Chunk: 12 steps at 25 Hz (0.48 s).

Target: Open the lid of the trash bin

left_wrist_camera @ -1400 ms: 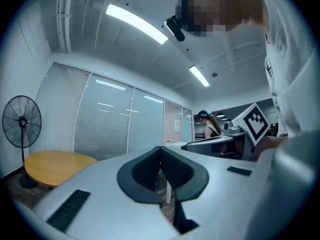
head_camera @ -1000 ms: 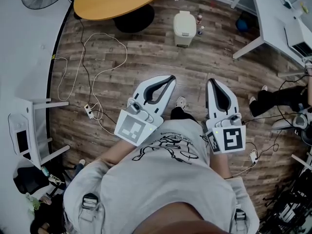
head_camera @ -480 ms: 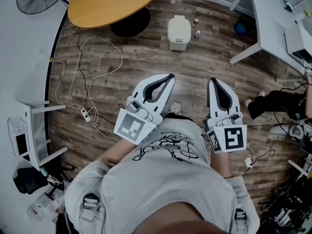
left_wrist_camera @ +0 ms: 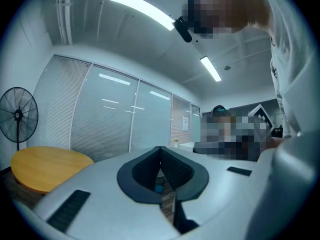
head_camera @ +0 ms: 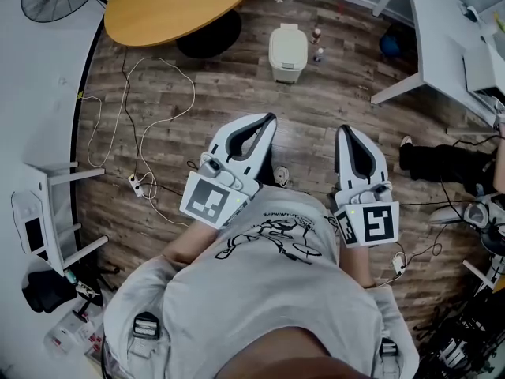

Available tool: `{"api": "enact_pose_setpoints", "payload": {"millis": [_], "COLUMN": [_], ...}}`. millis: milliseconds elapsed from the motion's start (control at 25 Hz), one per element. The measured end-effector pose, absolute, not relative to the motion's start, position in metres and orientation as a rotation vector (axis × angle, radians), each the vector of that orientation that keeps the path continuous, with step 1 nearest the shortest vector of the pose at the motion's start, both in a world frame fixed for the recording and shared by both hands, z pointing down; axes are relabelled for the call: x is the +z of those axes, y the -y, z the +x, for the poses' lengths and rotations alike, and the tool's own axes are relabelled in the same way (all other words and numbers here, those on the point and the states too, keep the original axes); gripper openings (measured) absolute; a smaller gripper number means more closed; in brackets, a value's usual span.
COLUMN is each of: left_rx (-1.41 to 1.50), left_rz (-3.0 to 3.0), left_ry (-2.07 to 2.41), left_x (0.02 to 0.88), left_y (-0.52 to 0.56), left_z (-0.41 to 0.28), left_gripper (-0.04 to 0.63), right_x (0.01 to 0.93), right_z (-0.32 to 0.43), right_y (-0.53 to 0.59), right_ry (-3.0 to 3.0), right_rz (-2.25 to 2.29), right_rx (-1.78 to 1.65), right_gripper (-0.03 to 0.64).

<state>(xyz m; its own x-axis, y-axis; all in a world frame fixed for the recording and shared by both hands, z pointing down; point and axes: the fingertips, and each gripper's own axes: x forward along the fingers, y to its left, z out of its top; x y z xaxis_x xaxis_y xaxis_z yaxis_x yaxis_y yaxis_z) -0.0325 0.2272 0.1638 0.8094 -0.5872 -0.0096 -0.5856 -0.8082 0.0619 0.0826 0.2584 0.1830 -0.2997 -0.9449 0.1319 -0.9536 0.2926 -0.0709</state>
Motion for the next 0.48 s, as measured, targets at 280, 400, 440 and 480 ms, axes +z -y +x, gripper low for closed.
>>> {"api": "enact_pose_setpoints", "payload": {"millis": [280,400,440,480], "left_rx": [-0.081,-0.090,-0.090,-0.090], "left_rz": [2.951,2.946,2.944,2.943], "left_ry": [0.960,0.959,0.958,0.956], "left_x": [0.158,0.158,0.158,0.157], "left_y": [-0.182,-0.157,-0.148,-0.139], "left_z": [-0.027,-0.026,-0.025,-0.025], "left_gripper": [0.016,0.017,0.015,0.017], "right_x": [0.181,0.178,0.177,0.176], "right_z": [0.096,0.097,0.097,0.098], "right_y": [-0.218,-0.191,-0.181,-0.171], "right_ry": [2.454,2.452,2.452,2.449], "right_rz": [1.845,1.838,1.837,1.838], "right_rx": [0.178,0.162,0.159,0.157], "right_gripper": [0.008,0.008,0.008,0.008]}}
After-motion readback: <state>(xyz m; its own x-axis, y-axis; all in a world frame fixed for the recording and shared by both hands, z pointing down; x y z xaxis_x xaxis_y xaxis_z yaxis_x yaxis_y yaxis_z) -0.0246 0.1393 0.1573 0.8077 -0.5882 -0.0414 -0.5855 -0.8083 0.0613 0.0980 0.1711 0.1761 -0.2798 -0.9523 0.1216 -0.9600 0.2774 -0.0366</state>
